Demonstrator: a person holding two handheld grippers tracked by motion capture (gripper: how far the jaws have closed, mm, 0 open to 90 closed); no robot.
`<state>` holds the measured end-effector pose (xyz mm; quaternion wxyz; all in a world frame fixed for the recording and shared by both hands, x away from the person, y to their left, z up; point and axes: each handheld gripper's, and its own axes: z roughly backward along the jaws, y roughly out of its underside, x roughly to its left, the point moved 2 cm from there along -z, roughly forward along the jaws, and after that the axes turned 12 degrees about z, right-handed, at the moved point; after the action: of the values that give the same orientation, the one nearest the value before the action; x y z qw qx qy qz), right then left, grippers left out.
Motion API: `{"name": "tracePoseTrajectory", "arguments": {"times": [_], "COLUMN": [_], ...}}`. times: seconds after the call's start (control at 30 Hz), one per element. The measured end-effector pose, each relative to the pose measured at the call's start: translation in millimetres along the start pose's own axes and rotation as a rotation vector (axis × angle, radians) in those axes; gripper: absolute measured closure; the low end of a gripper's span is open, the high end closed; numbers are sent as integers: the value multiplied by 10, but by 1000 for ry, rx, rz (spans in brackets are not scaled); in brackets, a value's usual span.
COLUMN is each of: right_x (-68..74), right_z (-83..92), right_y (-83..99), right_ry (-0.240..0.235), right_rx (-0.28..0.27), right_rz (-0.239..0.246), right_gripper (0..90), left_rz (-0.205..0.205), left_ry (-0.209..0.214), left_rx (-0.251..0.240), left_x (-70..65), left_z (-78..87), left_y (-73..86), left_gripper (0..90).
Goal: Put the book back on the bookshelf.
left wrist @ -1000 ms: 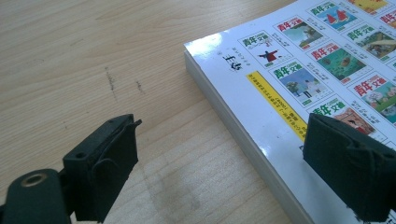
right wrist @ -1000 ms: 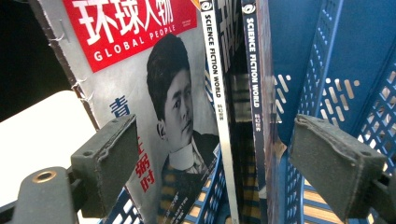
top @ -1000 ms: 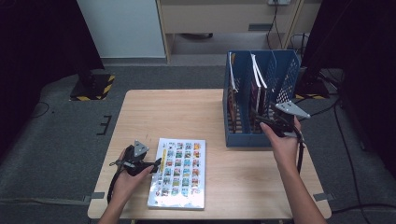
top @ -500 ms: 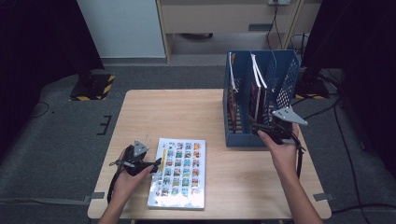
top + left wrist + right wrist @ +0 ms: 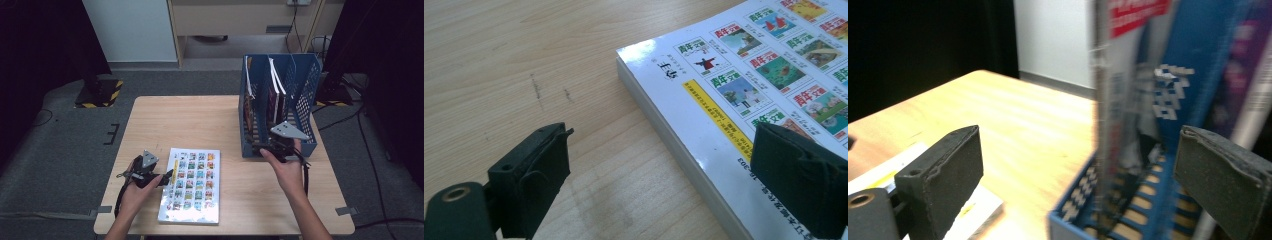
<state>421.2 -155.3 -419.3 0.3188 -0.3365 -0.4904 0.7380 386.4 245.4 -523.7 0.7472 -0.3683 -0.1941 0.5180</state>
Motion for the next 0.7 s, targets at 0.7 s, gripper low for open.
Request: {"name": "tracePoseTrajectory", "arguments": {"times": [0.7], "right_x": [712], "right_z": [-234], "right_y": [166], "right_ry": [-173], "right_rx": [72], "right_rz": [120], "right_gripper": [60], "left_rz": [7], "left_ry": [29], "left_rx": [16], "left_x": [-33], "left_z": [-21], "left_y": [20], "left_gripper": [99]}}
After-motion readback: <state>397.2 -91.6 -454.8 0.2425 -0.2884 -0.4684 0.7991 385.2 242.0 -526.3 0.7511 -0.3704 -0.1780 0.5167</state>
